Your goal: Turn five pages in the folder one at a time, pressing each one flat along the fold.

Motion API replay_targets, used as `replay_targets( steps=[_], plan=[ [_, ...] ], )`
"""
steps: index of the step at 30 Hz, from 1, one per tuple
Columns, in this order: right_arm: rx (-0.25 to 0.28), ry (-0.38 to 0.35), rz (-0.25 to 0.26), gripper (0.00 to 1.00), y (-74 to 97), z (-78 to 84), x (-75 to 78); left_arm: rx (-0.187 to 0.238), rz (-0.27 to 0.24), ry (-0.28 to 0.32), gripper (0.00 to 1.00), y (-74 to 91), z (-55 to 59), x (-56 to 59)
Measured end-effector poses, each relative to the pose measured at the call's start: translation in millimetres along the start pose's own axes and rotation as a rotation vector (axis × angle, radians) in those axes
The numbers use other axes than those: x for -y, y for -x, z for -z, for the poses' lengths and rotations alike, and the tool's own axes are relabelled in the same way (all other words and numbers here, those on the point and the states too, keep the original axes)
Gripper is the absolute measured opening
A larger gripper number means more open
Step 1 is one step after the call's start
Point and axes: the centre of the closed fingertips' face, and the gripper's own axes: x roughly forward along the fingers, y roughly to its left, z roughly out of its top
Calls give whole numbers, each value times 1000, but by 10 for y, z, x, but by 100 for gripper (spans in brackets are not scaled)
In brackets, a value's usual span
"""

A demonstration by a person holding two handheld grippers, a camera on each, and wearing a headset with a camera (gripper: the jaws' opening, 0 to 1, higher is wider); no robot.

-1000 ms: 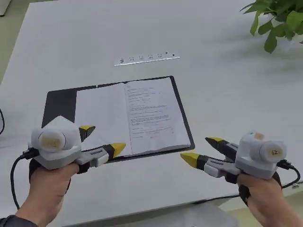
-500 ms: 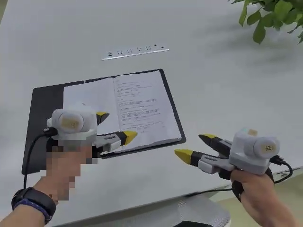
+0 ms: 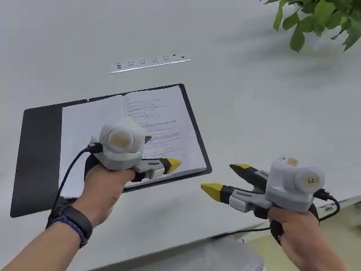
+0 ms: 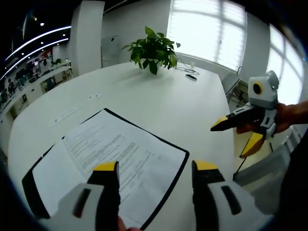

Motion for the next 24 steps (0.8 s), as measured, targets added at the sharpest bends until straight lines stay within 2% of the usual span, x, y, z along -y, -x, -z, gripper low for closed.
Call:
replay_targets(
  steps=[2, 7, 12, 20, 24],
  plan=[
    [3, -4, -1, 64, 2, -5, 3, -3, 16, 1, 60, -87, -18, 55],
    [7, -18, 5, 64, 20, -13, 36, -10, 41, 10, 60, -343, 7, 99],
    [5, -23, 4, 64, 28, -10, 38, -26, 50, 15, 60, -462, 60, 125],
    [-15, -22, 3, 64, 4, 30, 53, -29, 18, 55, 61, -678, 119, 64],
    [-21, -24, 5, 63, 0, 39, 56, -44, 2, 69, 62, -780, 180, 56]
  ],
)
